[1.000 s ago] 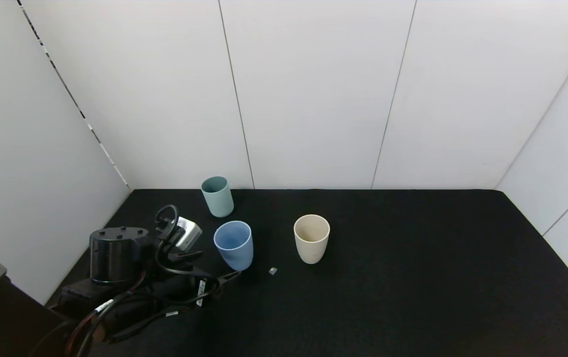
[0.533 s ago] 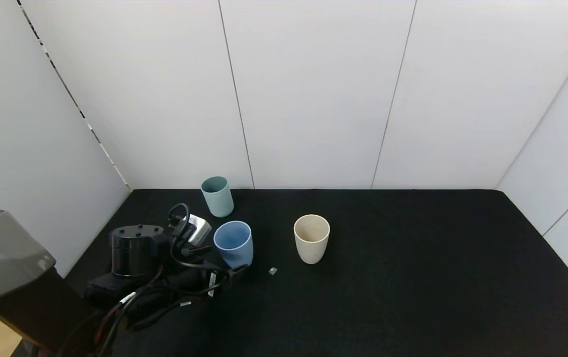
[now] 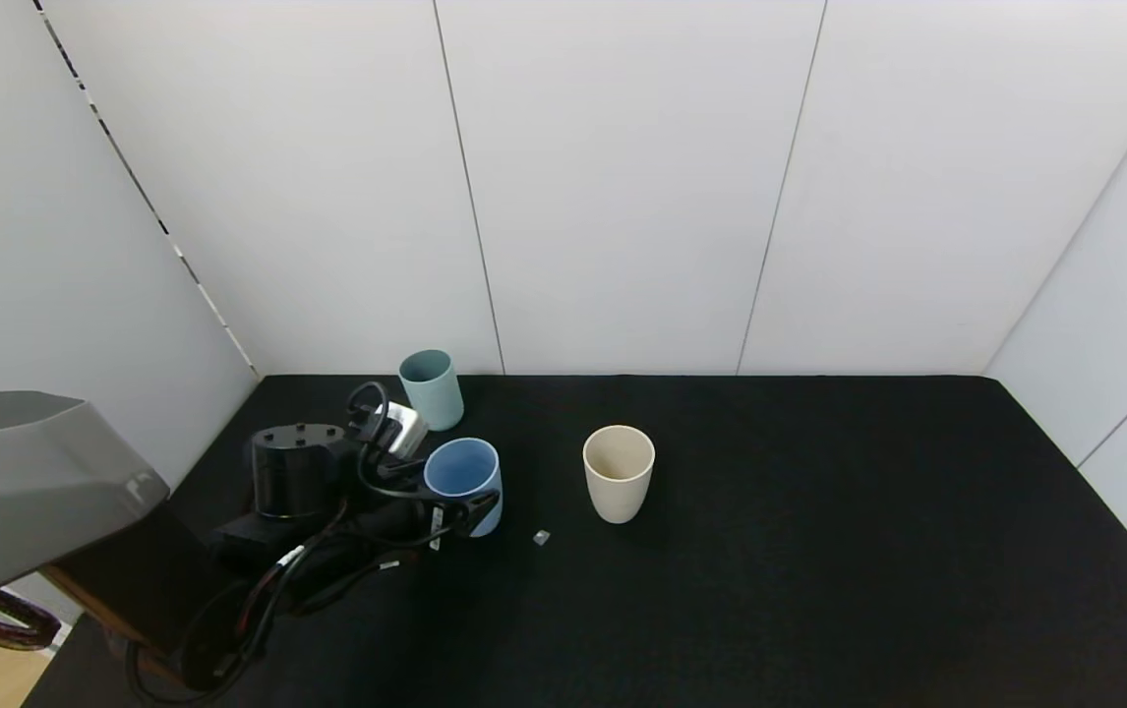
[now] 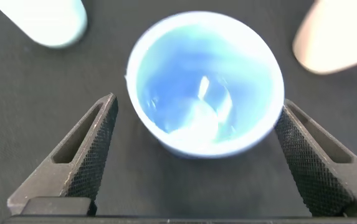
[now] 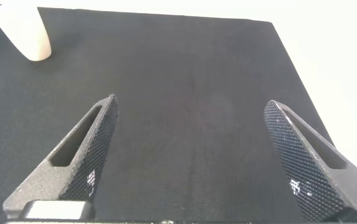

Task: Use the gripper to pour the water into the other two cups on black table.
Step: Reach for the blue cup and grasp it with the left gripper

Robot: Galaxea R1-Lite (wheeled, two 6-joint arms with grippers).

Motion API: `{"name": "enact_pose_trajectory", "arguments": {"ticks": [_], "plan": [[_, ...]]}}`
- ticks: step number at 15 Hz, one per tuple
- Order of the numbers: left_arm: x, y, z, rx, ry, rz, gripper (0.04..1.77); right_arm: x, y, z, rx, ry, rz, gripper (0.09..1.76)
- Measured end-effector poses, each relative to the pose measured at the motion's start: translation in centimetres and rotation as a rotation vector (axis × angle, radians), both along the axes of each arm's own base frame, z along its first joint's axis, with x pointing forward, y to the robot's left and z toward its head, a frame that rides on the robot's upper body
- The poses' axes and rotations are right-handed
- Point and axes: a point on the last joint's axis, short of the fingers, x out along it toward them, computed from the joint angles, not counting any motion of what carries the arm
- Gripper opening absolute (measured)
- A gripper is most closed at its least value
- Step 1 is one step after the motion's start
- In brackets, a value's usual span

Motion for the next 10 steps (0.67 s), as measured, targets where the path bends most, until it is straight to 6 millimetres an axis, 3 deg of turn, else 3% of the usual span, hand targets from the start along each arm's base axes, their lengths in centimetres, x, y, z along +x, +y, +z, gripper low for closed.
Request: {"name": "enact_pose_trajectory", "arguments": {"ticks": [10], "plan": [[2.1, -0.5, -0.3, -0.008, -0.027, -0.003, 1.72, 0.0, 0.0, 0.0, 0.0, 0.0, 0.0, 1.71]]}}
